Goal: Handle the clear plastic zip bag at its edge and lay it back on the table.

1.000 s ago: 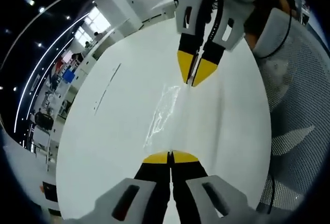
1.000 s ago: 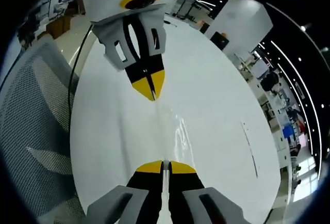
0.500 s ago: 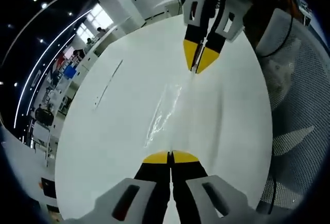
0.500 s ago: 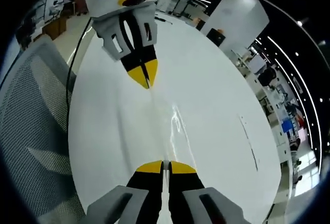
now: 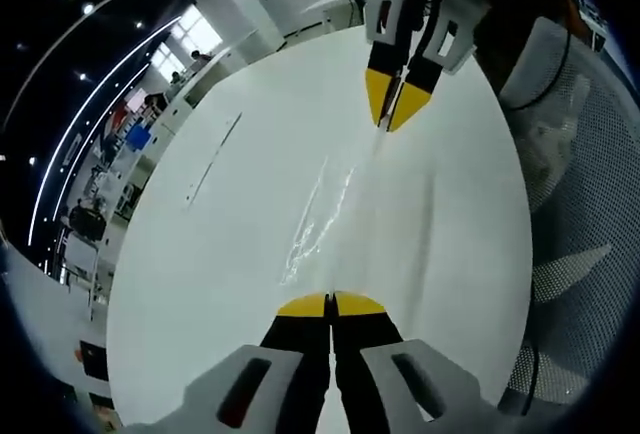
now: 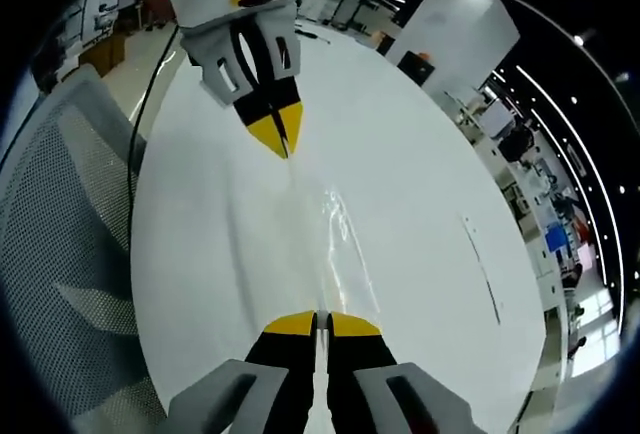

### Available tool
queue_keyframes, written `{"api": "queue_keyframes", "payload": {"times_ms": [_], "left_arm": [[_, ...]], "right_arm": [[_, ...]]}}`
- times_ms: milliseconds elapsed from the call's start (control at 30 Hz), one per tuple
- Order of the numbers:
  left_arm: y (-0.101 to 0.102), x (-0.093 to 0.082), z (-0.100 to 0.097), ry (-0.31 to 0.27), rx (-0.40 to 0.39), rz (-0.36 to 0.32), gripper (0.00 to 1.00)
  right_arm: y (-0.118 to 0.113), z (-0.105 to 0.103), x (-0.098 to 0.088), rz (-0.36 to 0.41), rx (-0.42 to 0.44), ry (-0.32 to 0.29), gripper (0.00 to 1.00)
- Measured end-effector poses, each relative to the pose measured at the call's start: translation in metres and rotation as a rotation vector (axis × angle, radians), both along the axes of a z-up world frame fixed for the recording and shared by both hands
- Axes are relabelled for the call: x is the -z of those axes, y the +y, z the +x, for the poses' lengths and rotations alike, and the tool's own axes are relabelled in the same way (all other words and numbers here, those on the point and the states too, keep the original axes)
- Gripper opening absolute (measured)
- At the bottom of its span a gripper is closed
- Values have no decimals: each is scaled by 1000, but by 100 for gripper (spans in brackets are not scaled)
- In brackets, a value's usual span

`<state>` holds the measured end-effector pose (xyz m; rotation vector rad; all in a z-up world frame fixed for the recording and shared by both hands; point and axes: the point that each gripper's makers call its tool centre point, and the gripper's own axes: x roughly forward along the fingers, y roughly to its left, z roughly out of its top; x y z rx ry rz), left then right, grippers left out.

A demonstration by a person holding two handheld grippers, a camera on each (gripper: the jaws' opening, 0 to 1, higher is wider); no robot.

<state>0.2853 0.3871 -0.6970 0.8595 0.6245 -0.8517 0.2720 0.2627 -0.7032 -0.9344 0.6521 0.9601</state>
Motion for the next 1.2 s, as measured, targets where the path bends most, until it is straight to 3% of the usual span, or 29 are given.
{"api": "queue_keyframes", "payload": {"times_ms": [300,567,667,733,933,1200], "left_arm": [[1,-1,1,4,-6,-5,0],[-2,-3,3,-3,-10,-16,0],[-4,-6,3,-7,-8,-26,0],[-4,-5,2,-5,-3,-23,0],[-8,-5,-3,1,16,-14,0],[-10,-8,-3,-3,12,-31,0]], "right_arm": [[-4,2,3,-2,-1,5,0],[-7,8,-5,-2,19,-34,1],[11,11,-29,214,91,-11,11],[16,15,-40,265,76,-10,10],[31,20,-54,248,4,-44,10],[43,20,-34,165,-51,-24,9]]}}
